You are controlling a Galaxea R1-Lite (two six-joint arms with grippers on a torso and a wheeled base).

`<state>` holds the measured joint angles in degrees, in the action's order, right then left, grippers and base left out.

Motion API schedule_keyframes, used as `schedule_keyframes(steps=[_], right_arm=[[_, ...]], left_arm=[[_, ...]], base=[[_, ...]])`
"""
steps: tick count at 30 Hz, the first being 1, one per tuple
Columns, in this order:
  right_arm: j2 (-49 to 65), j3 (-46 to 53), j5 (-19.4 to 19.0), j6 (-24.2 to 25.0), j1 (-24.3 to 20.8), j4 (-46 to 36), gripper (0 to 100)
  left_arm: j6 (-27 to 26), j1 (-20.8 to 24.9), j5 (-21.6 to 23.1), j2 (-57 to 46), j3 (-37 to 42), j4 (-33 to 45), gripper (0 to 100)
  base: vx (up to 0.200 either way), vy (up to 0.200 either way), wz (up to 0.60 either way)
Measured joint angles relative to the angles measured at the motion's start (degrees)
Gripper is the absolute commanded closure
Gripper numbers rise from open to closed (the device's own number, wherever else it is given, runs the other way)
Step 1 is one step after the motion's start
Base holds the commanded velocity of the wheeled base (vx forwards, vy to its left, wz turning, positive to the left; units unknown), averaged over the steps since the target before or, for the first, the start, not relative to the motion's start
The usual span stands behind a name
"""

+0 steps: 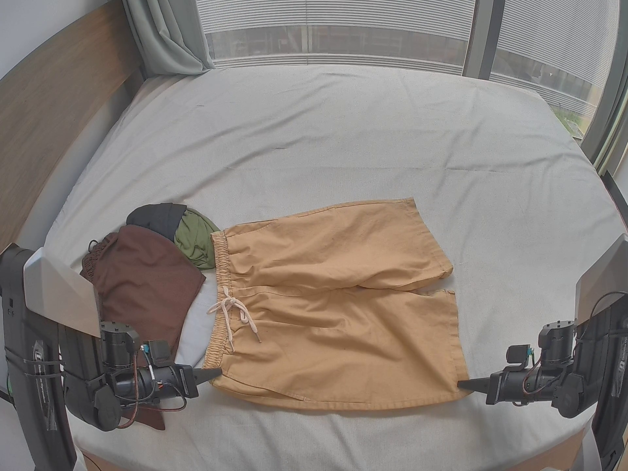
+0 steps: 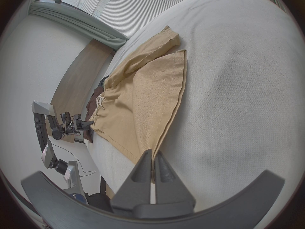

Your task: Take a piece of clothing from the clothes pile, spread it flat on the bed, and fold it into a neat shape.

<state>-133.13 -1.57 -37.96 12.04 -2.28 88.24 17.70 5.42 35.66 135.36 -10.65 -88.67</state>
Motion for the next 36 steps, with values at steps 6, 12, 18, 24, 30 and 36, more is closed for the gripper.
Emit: schedule_keyframes(steps=[6,12,18,24,30,36], right_arm=[[-0.46,0.45,0.00,-1.93,0.39,0.00,100],[-0.71,0.54,-0.07,-3.32,0.91,0.00,100],[-0.83,0.56,-0.20,-4.36,1.01,-0.10,100],[-1.87,0.56,-0.33,-6.80,1.23,-0.18,100],[-2.78,0.56,-0.63,-7.80,1.32,-0.43,100],[-3.13,0.56,-0.84,-8.02,1.32,-0.49,100]], left_arm=[[-1.54,-1.16,1.26,0.20,0.82,0.00,100],[-1.69,-1.44,1.34,0.27,1.29,0.00,100],[-1.94,-1.52,1.34,0.27,2.01,0.00,100],[-2.08,-1.49,1.82,0.09,3.33,0.00,100],[-4.13,-1.51,2.05,0.02,4.40,0.00,100],[-10.13,-1.73,3.05,0.94,5.89,0.07,100]], base=[[0.000,0.000,0.00],[0.000,0.000,0.00],[0.000,0.000,0.00],[0.000,0.000,0.00],[0.000,0.000,0.00],[0.000,0.000,0.00]])
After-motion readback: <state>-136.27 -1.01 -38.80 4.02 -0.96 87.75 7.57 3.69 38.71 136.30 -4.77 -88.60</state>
